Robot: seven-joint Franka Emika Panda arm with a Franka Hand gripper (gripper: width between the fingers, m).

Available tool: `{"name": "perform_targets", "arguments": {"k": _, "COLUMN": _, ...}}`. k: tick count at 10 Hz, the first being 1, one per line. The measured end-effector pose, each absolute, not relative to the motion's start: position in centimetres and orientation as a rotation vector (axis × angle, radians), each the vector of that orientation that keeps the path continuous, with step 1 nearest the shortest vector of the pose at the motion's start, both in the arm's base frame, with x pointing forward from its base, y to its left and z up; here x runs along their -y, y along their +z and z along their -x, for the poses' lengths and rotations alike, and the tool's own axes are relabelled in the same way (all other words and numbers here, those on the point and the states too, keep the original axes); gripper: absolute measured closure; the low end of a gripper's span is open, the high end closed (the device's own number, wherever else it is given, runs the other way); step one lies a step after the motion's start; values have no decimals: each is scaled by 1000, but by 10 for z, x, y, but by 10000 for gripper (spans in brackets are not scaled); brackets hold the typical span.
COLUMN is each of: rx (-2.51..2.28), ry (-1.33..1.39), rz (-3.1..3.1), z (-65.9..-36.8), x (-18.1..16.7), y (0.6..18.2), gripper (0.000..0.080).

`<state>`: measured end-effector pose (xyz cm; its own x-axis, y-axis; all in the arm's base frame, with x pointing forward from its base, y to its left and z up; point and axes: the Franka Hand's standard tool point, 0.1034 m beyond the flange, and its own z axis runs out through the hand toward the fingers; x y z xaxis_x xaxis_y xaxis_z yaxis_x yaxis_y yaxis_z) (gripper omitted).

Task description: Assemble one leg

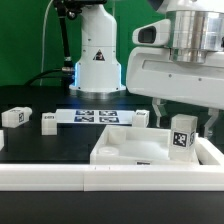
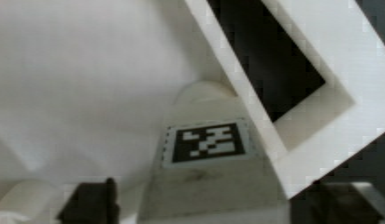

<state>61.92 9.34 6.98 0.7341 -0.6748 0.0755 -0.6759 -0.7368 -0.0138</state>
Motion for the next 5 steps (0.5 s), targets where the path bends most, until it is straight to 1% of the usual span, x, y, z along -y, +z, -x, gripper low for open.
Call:
{"name": "perform_targets", "arguments": {"k": 1, "rx": 1134, "ry": 118, "rz": -2912, "z": -619, "x": -93, "y": 70, "gripper": 173}}
{"name": "perform_targets", "arguments": {"k": 2, "rx": 1134, "ry": 118, "rz": -2912, "z": -619, "x": -93, "y": 70, "gripper": 173}}
{"name": "perform_targets", "arguments": {"k": 3, "rx": 1134, "ry": 118, "rz": -2912, "z": -619, "x": -93, "y": 70, "gripper": 154}}
{"name": "perform_targets", "arguments": {"k": 5, "rx": 1134, "ry": 118, "rz": -2912, "z": -619, "x": -93, "y": 70, "gripper": 150}}
